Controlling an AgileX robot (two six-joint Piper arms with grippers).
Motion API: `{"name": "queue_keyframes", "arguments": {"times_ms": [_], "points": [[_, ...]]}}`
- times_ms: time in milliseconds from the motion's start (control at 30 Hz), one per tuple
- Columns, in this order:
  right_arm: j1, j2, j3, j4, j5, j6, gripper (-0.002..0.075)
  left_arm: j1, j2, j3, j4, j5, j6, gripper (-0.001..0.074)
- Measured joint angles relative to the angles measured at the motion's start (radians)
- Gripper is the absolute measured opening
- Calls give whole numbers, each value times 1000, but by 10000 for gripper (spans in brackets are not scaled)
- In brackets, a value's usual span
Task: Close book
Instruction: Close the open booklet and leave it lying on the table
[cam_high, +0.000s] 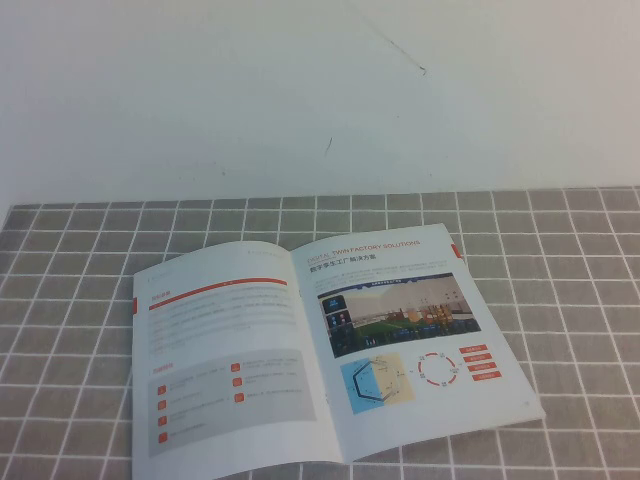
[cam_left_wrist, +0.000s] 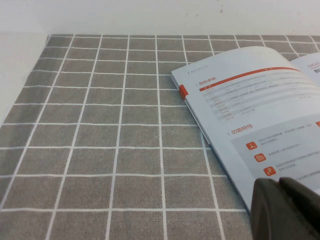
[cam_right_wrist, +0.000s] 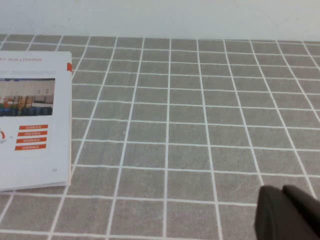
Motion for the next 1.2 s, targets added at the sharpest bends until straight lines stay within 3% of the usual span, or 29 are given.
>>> {"name": "queue_keyframes", "arguments": {"times_ms": [1200], "points": [[0,0,0,0,0,0,-3,0,0,0,4,0,46,-4]]}}
